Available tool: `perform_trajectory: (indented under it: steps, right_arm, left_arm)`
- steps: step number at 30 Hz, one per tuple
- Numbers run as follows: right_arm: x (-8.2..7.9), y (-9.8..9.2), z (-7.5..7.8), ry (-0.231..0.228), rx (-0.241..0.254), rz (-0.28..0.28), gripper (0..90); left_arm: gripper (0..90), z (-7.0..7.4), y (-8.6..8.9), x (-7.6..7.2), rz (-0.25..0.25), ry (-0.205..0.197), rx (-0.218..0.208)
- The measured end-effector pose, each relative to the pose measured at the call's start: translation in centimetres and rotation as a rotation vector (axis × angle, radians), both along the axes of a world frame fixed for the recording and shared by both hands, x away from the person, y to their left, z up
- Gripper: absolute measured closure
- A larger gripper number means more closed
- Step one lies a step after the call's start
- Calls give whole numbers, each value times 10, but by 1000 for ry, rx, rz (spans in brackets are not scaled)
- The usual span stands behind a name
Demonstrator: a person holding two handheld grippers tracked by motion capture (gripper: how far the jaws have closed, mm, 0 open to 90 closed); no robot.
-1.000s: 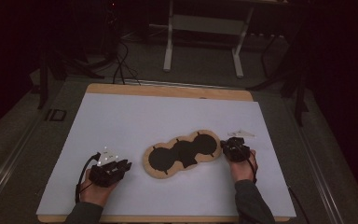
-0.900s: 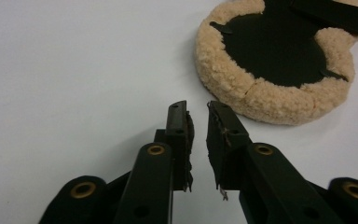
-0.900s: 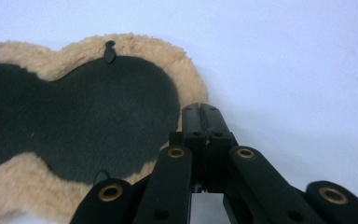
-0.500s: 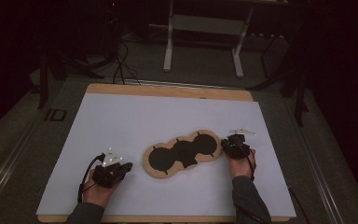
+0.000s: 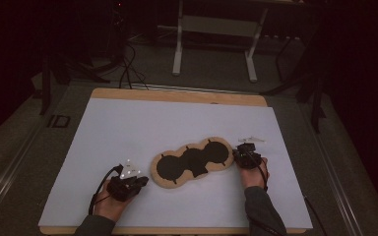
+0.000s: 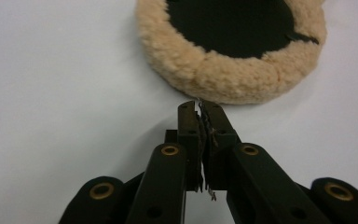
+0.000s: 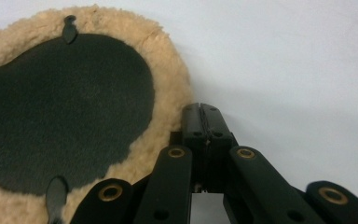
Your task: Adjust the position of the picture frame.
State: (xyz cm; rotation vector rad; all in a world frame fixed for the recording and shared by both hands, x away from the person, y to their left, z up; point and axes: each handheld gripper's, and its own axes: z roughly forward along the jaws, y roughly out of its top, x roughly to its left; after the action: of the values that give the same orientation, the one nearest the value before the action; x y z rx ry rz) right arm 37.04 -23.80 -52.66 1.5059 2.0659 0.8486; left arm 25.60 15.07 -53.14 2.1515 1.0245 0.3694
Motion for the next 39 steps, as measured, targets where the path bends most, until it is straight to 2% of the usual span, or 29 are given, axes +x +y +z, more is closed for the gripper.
perform_trajectory:
  steps: [5,10,14,16,18,20,24,26,28,34,39]
  right_arm:
    - [-4,-1,0,7,-10,17,900]
    - [-10,-1,-1,36,-26,85,900]
    - [-11,-7,0,43,14,102,892]
    - [-10,-8,5,13,33,73,844]
    - [-7,-9,11,-21,99,43,810]
    - [-4,-7,15,-34,121,43,772]
    - [4,-1,15,0,135,61,770]
    - [5,2,12,14,122,61,770]
    - [6,0,11,28,155,51,780]
    - [5,-2,11,63,176,44,782]
    - [2,-1,11,67,173,45,780]
  left_arm:
    - [866,-3,-7,0,-14,1,15]
    - [862,-5,-14,1,-18,3,36]
    - [853,-5,-13,1,-13,4,36]
    - [854,-5,-14,0,-20,5,31]
    - [857,-4,-15,-2,-43,9,29]
    - [858,-4,-18,-5,-72,6,34]
    - [858,-4,-25,-7,-100,2,41]
    - [858,-5,-28,-7,-102,-3,44]
    - [857,-5,-28,-7,-102,-4,44]
    - [857,-5,-26,-5,-83,-1,50]
    - [858,-5,-23,-1,-56,0,49]
